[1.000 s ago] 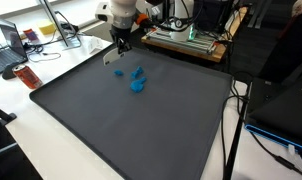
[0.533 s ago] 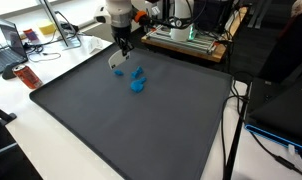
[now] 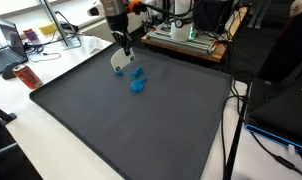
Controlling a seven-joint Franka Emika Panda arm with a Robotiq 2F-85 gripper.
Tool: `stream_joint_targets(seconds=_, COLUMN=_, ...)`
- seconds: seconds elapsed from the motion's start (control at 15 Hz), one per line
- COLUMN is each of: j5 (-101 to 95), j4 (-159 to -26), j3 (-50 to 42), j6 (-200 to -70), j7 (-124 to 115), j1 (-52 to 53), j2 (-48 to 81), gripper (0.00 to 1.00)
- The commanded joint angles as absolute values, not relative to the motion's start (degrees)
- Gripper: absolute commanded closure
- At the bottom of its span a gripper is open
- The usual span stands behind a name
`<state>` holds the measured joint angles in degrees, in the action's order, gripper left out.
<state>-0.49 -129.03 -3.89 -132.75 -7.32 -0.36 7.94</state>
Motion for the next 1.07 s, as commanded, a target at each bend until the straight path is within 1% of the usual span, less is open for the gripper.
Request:
stream_joint_targets(seconds=0.0, j5=8.15, j4=-128.72, j3=-2.56, j6=-131.08, j7=1.34, j1=-2.51, j2=5.55, gripper=0.99)
stream_joint_targets(seconds=0.67, j5=22.65, j4=-123.01, j3=-2.58, j6=-121.39, j7=18.79, j1=-4.44, j2=7.42, gripper=0.99)
stream_joint_targets(seconds=1.0, j5=26.29, j4=-122.36, j3=-2.00, j6=-120.68, j7=24.99, j1=-4.62, j2=8.81, gripper=0.99)
